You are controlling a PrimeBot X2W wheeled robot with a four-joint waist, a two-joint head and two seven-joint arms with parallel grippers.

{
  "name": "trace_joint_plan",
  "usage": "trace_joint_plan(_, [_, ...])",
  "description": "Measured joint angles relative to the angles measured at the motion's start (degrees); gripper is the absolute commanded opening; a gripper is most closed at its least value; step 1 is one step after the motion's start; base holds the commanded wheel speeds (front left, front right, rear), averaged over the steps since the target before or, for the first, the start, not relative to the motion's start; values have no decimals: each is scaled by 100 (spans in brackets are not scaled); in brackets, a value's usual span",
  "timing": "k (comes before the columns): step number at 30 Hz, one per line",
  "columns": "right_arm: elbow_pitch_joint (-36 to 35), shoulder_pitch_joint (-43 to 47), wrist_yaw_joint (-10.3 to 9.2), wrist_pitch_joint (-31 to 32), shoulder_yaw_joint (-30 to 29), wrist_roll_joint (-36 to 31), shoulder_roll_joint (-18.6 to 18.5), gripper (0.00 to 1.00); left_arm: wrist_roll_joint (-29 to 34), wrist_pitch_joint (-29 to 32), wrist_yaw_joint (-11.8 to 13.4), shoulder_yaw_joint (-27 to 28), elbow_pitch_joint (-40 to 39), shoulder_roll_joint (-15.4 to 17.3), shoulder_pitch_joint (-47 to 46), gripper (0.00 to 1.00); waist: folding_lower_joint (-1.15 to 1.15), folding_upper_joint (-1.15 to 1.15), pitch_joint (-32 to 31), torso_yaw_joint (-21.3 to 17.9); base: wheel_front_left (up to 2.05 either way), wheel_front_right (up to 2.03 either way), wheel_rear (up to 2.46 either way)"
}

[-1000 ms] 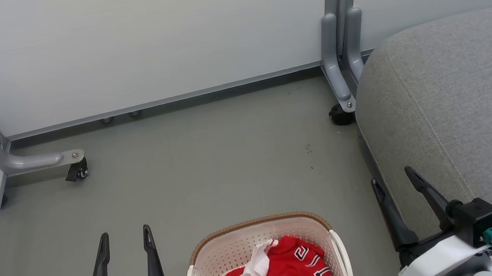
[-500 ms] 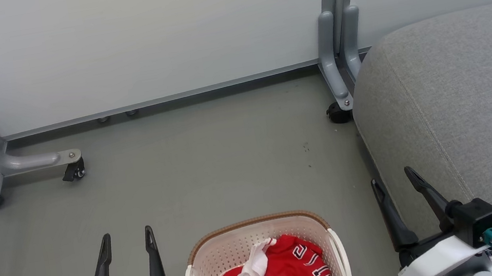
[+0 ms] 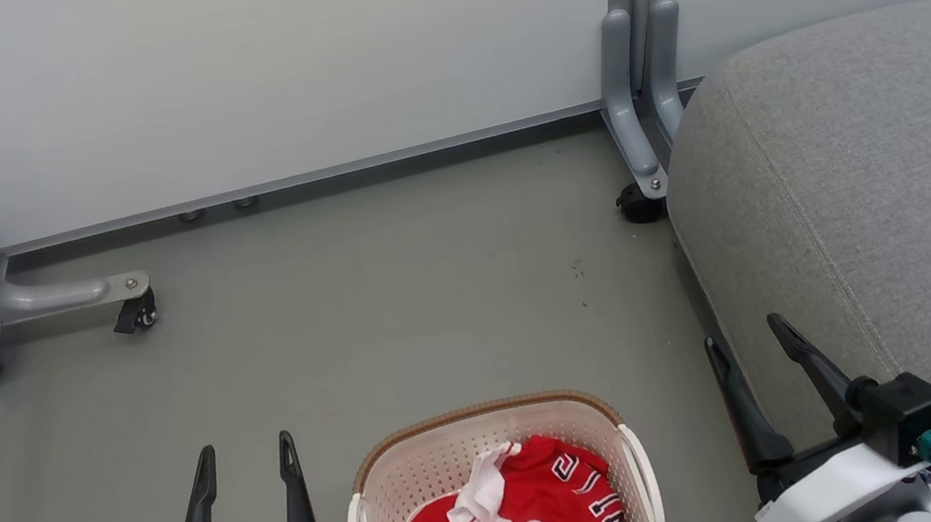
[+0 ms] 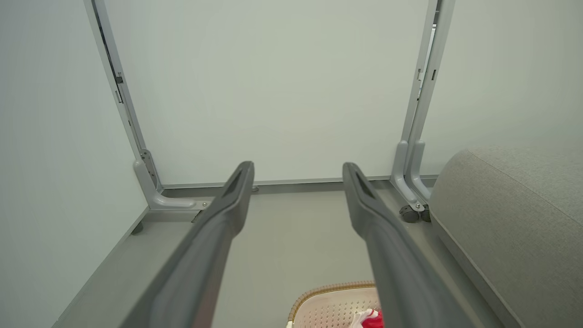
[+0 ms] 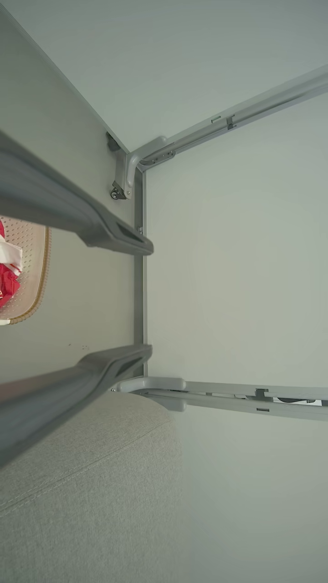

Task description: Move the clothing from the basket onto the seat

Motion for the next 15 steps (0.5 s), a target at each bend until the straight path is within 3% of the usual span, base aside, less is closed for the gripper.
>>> trace_joint_plan(9, [52, -109, 0, 0, -236, 113, 0, 100, -79, 0, -79, -51, 118, 1, -87, 100, 0, 0, 280, -48, 0, 0, 0])
trace_joint_plan(15, [-15, -547, 0, -1, -534, 113, 0, 100, 45, -1, -410, -314, 304, 3, -621, 100, 0, 0, 726, -85, 0, 0, 0])
